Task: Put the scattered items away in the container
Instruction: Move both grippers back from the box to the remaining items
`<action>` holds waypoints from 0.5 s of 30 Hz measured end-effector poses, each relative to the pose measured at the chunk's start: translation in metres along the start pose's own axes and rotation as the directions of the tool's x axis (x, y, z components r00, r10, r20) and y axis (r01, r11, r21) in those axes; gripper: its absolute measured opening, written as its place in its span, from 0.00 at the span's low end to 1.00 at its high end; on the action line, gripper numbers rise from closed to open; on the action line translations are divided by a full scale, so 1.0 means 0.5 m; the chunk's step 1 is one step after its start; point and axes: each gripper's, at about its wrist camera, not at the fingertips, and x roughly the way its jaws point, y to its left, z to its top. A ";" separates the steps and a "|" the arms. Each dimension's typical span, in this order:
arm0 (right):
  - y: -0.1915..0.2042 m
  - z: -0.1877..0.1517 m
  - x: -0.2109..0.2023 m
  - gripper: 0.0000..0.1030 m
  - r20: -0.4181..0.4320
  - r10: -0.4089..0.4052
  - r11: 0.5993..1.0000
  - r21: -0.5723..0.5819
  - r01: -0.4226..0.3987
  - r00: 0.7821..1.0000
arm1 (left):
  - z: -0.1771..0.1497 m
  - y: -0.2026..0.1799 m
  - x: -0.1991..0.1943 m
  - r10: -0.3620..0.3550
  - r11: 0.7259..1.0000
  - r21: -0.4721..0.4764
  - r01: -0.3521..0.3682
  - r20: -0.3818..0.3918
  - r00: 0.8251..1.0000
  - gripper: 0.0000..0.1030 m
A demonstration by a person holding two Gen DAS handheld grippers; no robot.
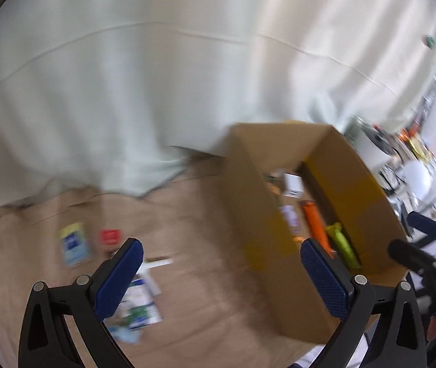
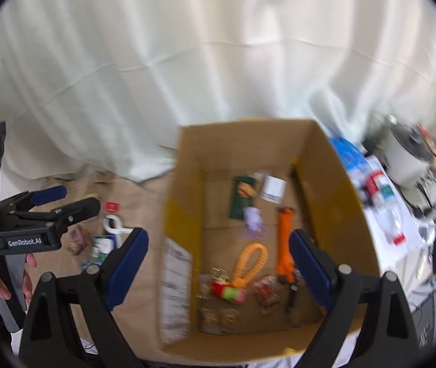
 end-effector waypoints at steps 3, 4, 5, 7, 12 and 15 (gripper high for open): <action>0.060 0.018 0.009 0.92 0.001 0.045 0.998 -0.050 -0.045 0.999 | -0.020 0.072 -0.029 0.067 0.997 -0.044 -0.066 0.017 0.998 1.00; 0.078 0.023 0.014 0.92 -0.002 0.062 0.996 -0.065 -0.062 0.998 | -0.028 0.095 -0.036 0.089 0.994 -0.060 -0.088 0.017 0.996 1.00; 0.098 0.027 0.019 0.92 -0.004 0.075 0.994 -0.078 -0.075 0.997 | -0.037 0.117 -0.043 0.105 0.992 -0.078 -0.103 0.015 0.994 1.00; 0.132 0.034 0.030 0.92 -0.014 0.101 0.989 -0.106 -0.102 0.995 | -0.057 0.156 -0.053 0.129 0.986 -0.111 -0.127 0.010 0.992 1.00; 0.208 0.043 0.063 0.92 -0.056 0.160 0.973 -0.157 -0.167 0.985 | -0.108 0.232 -0.066 0.184 0.968 -0.169 -0.184 -0.017 0.983 1.00; 0.242 0.040 0.084 0.92 -0.078 0.191 0.964 -0.171 -0.202 0.978 | -0.138 0.266 -0.073 0.203 0.959 -0.197 -0.205 -0.031 0.979 1.00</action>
